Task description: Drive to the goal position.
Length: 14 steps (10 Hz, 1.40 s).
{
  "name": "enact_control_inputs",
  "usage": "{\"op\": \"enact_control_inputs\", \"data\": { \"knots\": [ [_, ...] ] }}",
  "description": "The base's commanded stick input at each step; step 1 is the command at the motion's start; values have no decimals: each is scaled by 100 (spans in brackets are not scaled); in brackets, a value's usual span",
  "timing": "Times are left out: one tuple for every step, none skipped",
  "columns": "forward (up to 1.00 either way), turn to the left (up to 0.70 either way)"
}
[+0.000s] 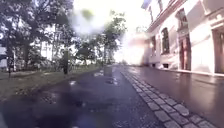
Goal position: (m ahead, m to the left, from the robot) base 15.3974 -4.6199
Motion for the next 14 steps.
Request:
{"op": "enact_control_inputs", "data": {
  "knots": [
    [50,0],
    [50,0],
    [50,0],
    [50,0],
    [50,0],
    [50,0],
    [50,0],
    [50,0],
    [50,0],
    [50,0],
    [50,0],
    [50,0],
    [50,0],
    [50,0]
  ]
}}
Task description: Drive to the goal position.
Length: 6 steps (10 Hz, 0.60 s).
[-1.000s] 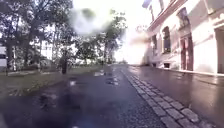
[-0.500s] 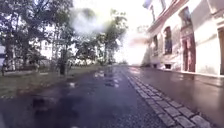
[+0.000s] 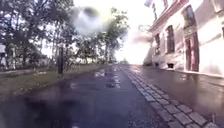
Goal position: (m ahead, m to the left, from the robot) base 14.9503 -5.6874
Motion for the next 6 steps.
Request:
{"op": "enact_control_inputs", "data": {
  "knots": [
    [50,0],
    [50,0],
    [50,0],
    [50,0],
    [50,0],
    [50,0]
  ]
}}
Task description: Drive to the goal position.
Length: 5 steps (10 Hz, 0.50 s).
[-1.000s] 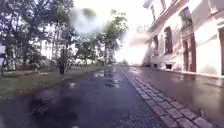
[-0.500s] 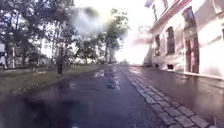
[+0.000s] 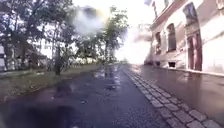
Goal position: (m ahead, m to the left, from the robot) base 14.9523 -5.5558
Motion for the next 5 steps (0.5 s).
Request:
{"op": "enact_control_inputs", "data": {
  "knots": [
    [50,0],
    [50,0],
    [50,0],
    [50,0],
    [50,0]
  ]
}}
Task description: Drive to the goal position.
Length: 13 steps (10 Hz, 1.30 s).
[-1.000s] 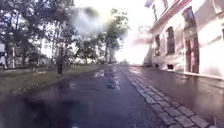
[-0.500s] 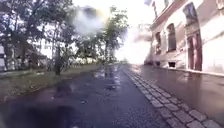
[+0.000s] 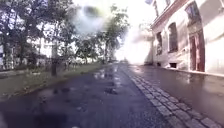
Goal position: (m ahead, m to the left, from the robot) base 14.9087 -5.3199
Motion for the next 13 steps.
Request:
{"op": "enact_control_inputs", "data": {
  "knots": [
    [50,0],
    [50,0],
    [50,0],
    [50,0],
    [50,0],
    [50,0],
    [50,0],
    [50,0],
    [50,0],
    [50,0],
    [50,0],
    [50,0],
    [50,0]
  ]
}}
